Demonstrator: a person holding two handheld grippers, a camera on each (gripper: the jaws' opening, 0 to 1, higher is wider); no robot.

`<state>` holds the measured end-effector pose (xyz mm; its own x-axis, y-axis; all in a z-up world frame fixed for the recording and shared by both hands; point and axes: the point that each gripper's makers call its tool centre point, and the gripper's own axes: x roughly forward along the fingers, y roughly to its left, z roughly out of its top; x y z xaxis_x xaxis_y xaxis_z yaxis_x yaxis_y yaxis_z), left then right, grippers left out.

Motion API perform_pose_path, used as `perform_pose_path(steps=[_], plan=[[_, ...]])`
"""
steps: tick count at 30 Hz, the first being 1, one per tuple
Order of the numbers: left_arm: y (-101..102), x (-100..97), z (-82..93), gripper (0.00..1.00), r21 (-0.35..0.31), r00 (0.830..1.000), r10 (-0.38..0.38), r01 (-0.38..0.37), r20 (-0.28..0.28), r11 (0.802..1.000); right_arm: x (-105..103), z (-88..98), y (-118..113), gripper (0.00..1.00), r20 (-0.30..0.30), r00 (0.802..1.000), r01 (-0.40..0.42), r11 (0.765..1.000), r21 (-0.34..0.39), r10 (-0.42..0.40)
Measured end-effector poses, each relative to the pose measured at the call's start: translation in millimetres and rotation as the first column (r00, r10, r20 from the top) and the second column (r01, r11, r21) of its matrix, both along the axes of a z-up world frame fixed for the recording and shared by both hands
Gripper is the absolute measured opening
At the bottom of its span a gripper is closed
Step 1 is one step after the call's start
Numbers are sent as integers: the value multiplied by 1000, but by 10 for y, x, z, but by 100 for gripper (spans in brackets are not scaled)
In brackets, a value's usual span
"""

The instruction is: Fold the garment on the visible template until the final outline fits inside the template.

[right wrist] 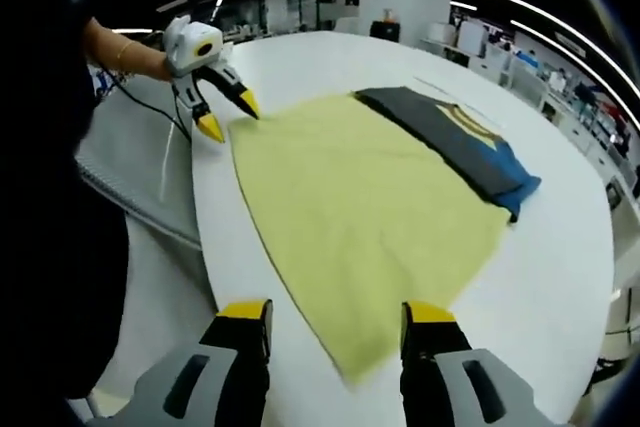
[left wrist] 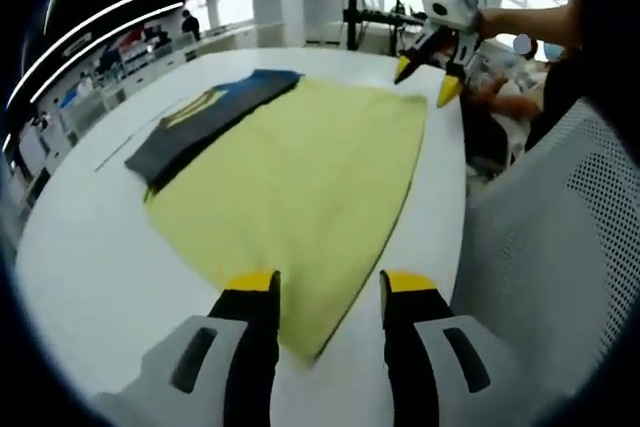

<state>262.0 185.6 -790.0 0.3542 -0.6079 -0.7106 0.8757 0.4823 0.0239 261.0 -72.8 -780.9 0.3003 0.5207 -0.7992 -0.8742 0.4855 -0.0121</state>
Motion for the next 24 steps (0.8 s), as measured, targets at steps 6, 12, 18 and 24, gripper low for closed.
perform_pose_path(steps=[6, 12, 18, 24], plan=[[50, -23, -62, 33, 40, 1000, -13, 14, -10, 999, -7, -101, -55, 42, -4, 1000, -31, 998, -47, 31], [85, -19, -104, 30, 58, 1000, -8, 9, -21, 998, -9, -175, -86, 39, 0, 998, -57, 994, -89, 57], [79, -18, -115, 29, 59, 1000, -9, 10, -19, 998, -13, -218, -93, 35, -7, 998, -63, 993, -98, 62], [68, 3, -123, 24, 60, 999, -1, 4, -36, 998, 24, -243, -100, 31, -30, 999, -34, 997, -71, 32]])
